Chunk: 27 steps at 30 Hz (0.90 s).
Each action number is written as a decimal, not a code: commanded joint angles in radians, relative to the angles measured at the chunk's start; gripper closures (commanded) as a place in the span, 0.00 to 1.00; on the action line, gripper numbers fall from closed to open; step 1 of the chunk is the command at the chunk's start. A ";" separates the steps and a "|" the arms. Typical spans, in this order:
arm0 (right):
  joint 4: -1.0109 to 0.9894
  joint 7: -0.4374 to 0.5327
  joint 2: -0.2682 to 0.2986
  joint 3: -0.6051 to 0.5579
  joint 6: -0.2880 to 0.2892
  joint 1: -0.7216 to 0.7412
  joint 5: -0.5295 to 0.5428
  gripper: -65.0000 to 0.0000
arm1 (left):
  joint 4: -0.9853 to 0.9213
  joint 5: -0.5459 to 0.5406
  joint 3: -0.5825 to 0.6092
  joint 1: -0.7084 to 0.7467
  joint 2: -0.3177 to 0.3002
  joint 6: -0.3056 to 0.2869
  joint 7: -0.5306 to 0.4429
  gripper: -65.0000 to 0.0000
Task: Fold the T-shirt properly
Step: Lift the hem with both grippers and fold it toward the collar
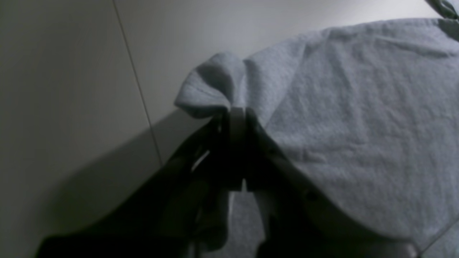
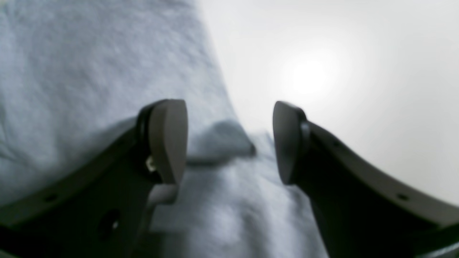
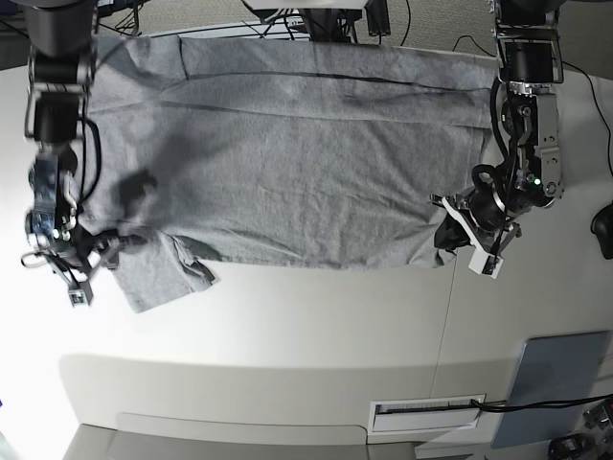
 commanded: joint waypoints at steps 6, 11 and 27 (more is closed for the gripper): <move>-0.191 -0.060 -0.056 0.005 0.005 0.182 0.001 0.44 | 0.018 -0.008 -0.005 -0.018 -0.011 -0.003 -0.023 1.00; -0.297 -0.055 -0.078 0.005 -0.017 0.235 -0.058 0.44 | 0.018 -0.009 -0.005 -0.018 -0.011 -0.003 -0.023 1.00; -0.302 -0.115 -0.089 0.005 -0.074 0.237 -0.116 0.47 | 0.018 -0.009 -0.005 -0.018 -0.011 -0.003 -0.026 1.00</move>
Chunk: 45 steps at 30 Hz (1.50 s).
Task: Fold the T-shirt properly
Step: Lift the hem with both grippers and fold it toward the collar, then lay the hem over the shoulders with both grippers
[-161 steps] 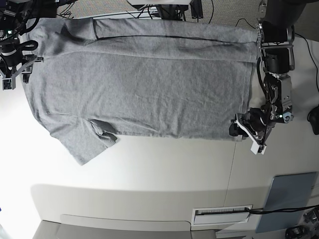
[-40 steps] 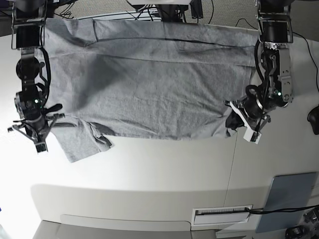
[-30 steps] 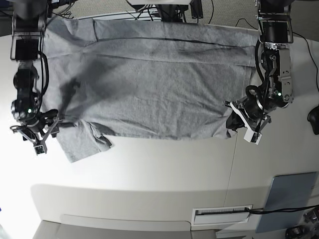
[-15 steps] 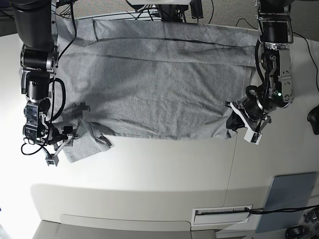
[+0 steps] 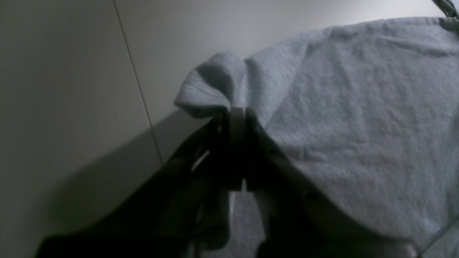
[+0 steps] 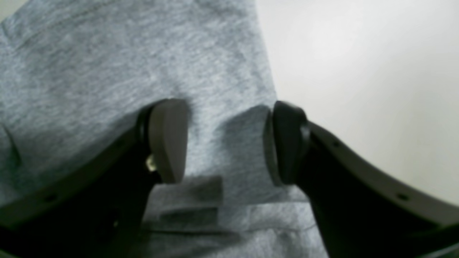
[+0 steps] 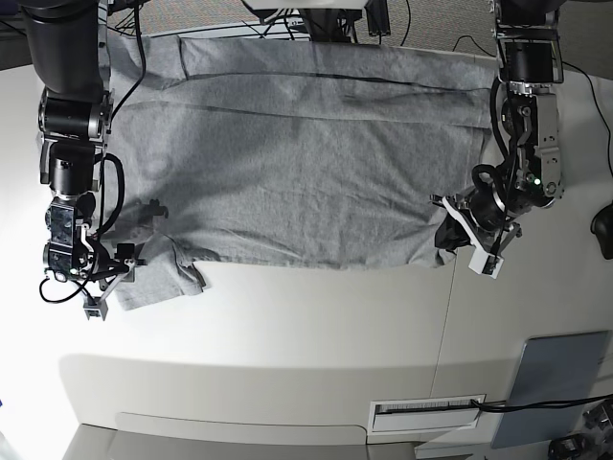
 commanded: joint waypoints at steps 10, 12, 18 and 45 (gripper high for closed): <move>-0.063 0.023 -0.035 0.003 -0.007 0.026 -0.114 1.00 | 0.018 -0.016 -0.005 -0.018 -0.011 -0.004 -0.035 1.00; -0.060 0.025 -0.035 0.003 -0.007 0.036 -0.114 1.00 | 0.018 -0.023 -0.005 -0.018 -0.011 -0.004 -0.035 1.00; 0.116 -0.049 -0.035 0.003 -0.008 0.029 -0.105 1.00 | 0.018 -0.037 -0.005 -0.018 -0.011 -0.003 -0.034 1.00; 1.150 -0.160 0.032 0.093 -0.226 -0.715 -0.226 1.00 | 0.247 -0.057 -0.218 0.279 -0.011 0.018 -0.101 1.00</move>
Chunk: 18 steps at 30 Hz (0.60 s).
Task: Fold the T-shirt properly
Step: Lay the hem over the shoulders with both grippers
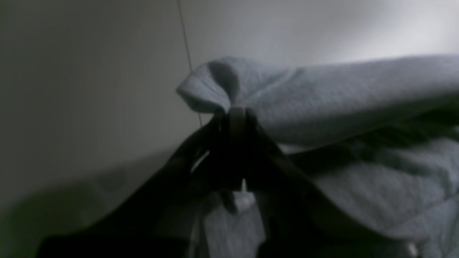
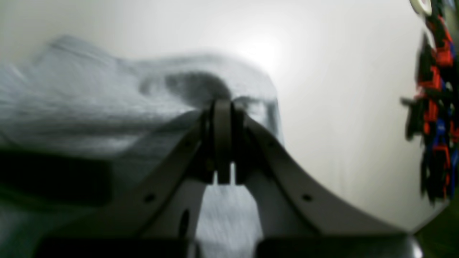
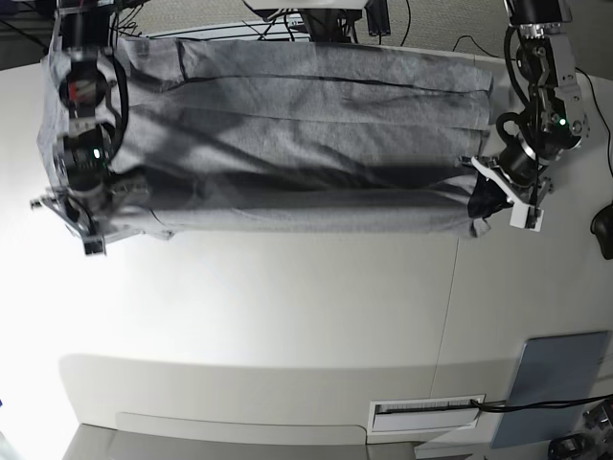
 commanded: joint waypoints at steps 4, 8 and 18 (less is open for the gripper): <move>0.121 0.009 0.016 0.071 -0.005 -0.107 -0.018 1.00 | 0.017 -0.008 -0.019 0.039 -0.015 -0.031 -0.023 1.00; 0.206 0.002 0.016 0.108 -0.029 -0.219 -0.018 1.00 | 0.017 -0.007 -0.019 0.079 -0.014 -0.049 -0.022 1.00; 0.325 0.002 -0.010 0.122 -0.090 -0.413 -0.041 1.00 | 0.017 -0.007 -0.019 0.135 -0.014 -0.049 -0.023 1.00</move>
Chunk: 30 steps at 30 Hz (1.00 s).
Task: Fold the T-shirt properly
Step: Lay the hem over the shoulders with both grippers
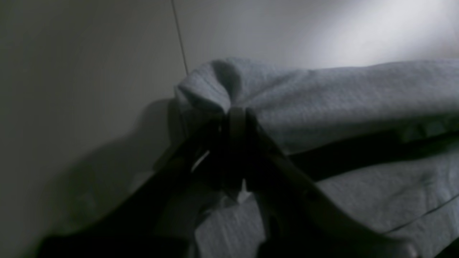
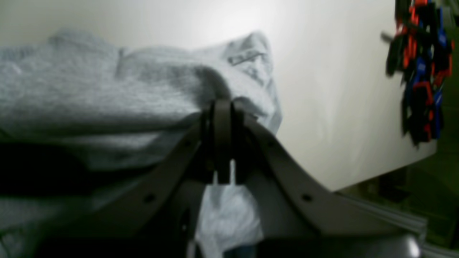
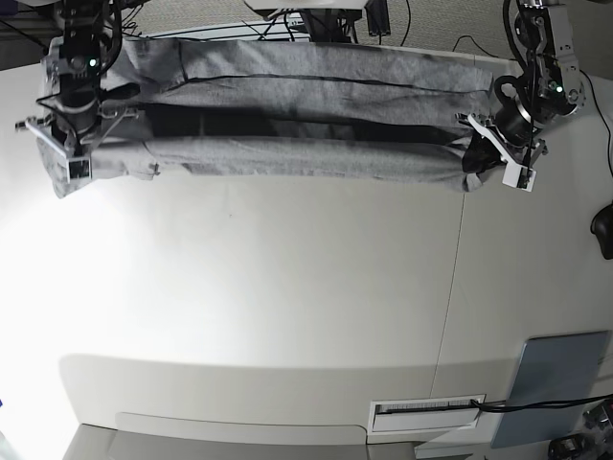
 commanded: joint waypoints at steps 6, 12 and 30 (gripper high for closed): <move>0.020 0.013 -0.026 0.011 -0.023 -0.064 -0.036 1.00 | 0.017 0.043 -0.009 0.008 -0.017 0.002 -0.021 1.00; 0.020 0.007 -0.028 0.011 -0.043 -0.143 -0.040 1.00 | 0.017 0.052 -0.009 0.008 -0.017 0.003 -0.016 1.00; 0.019 0.018 -0.058 0.011 -0.076 -0.188 -0.061 0.91 | 0.017 0.052 -0.009 0.022 -0.049 0.003 0.015 1.00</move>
